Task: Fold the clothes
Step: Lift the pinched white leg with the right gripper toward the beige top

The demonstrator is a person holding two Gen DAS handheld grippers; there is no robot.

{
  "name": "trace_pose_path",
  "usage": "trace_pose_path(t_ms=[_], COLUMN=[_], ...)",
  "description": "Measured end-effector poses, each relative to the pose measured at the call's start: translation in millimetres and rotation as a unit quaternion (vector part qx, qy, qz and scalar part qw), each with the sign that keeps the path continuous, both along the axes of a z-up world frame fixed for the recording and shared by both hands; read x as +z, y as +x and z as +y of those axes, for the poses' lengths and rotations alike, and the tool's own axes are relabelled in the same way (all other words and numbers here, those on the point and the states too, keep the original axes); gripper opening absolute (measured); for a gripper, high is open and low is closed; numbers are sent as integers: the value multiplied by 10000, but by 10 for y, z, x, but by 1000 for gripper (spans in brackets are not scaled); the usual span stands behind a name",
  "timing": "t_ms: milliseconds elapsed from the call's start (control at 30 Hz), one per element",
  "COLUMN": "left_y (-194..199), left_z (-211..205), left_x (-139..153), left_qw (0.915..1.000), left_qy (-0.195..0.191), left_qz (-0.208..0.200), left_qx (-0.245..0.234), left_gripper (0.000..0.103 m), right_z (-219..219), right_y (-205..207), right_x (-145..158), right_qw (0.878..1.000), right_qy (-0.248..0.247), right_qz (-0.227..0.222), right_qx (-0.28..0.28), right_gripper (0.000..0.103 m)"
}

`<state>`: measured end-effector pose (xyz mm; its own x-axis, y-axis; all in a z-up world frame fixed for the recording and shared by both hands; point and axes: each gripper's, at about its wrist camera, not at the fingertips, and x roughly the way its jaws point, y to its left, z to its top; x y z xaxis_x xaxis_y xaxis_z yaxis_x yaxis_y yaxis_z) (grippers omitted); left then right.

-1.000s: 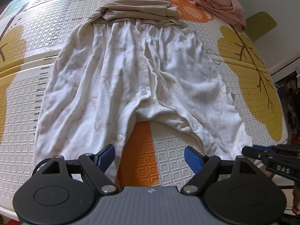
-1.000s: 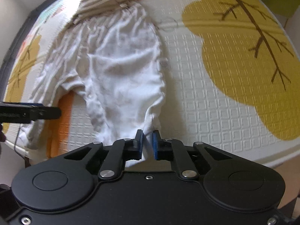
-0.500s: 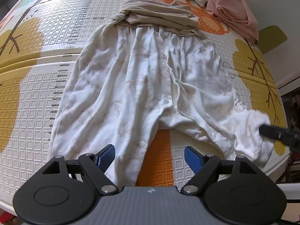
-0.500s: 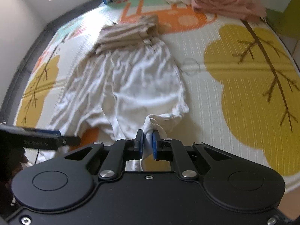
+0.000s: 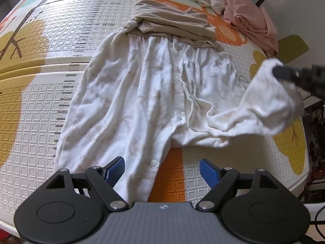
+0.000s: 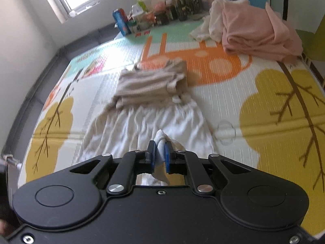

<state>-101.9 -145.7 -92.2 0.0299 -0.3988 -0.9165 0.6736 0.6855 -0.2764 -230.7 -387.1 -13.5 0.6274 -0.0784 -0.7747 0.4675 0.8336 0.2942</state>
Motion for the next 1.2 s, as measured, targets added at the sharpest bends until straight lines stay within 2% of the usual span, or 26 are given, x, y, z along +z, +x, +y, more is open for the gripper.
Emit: trace_pose_path(t_ms=[233, 467, 633, 833, 1033, 1200], left_y=[68, 124, 141, 104, 126, 48], left_z=[-19, -226, -509, -879, -997, -1150], left_x=[62, 144, 151, 56, 60, 117], left_qw=[9999, 9993, 9978, 9932, 9934, 9894], left_qy=[-120, -235, -306, -199, -639, -740], left_qz=[-55, -290, -542, -991, -501, -671], left_qx=[91, -3, -242, -584, -805, -1050], left_gripper=[83, 83, 83, 83, 83, 83], right_z=[-114, -192, -246, -296, -358, -420], right_y=[442, 779, 966, 1079, 1127, 1128], right_x=[35, -51, -109, -125, -128, -133], right_qw=[9999, 10000, 9998, 9994, 9990, 9980], right_qy=[-40, 63, 201, 294, 345, 531], right_qz=[-95, 2, 64, 112, 173, 208], right_qx=[23, 2, -53, -132, -209, -272], right_gripper=[7, 7, 7, 7, 7, 7])
